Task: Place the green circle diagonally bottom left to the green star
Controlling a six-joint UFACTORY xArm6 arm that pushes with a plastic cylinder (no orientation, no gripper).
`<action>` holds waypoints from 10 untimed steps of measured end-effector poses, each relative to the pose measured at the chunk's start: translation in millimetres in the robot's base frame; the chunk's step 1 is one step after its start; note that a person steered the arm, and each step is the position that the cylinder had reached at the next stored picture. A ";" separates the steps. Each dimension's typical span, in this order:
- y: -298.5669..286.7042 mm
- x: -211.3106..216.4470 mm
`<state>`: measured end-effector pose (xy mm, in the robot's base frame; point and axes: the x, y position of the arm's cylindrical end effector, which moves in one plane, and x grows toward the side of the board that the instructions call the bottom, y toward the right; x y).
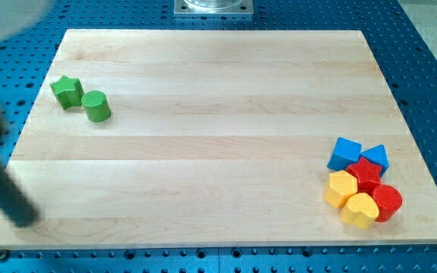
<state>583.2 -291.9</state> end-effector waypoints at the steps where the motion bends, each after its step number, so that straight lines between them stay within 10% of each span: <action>1: -11.7 -16.1; 4: -7.0 -212.7; 7: 181.6 -176.4; 9: 72.5 -216.7; 10: 79.6 -169.1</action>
<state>414.2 -212.2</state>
